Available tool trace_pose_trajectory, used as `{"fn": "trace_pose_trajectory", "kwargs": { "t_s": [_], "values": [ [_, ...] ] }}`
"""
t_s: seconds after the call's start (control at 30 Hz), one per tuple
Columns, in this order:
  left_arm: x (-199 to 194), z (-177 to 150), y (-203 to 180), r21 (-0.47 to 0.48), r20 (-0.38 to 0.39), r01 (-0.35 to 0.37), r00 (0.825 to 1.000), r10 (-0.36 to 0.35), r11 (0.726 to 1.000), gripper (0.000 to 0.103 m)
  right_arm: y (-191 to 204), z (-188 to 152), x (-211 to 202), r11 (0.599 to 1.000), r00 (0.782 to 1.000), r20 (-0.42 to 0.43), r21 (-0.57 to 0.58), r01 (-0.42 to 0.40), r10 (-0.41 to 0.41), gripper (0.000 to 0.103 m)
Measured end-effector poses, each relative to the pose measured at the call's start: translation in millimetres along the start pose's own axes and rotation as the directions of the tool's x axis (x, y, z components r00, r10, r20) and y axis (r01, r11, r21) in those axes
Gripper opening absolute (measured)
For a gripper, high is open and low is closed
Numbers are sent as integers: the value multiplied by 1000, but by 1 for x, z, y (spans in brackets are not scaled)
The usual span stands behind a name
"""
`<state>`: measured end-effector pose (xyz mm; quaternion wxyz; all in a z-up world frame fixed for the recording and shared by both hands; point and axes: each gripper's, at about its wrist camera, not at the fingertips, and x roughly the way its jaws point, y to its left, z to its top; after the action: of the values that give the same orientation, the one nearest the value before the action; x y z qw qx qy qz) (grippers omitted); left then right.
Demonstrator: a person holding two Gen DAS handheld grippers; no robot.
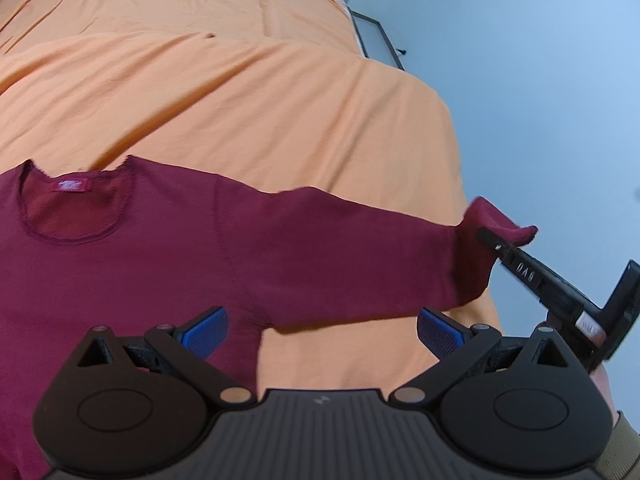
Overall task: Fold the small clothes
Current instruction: 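Carry the held cuff across the shirt body toward the left gripper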
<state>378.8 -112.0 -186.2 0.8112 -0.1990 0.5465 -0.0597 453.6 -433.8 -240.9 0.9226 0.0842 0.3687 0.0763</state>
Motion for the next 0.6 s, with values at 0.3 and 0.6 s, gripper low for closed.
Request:
{"fn": "trace_pose_trajectory", "kwargs": {
  "t_s": [0.3, 0.6],
  "values": [
    [-9, -4, 72, -90, 13, -6, 1000, 8, 996, 103, 108, -14, 12, 953, 989, -79, -269, -140, 123, 7],
    [-4, 7, 136, -197, 24, 44, 999, -40, 979, 103, 196, -47, 15, 825, 964, -159, -499, -265, 214, 7]
  ]
}}
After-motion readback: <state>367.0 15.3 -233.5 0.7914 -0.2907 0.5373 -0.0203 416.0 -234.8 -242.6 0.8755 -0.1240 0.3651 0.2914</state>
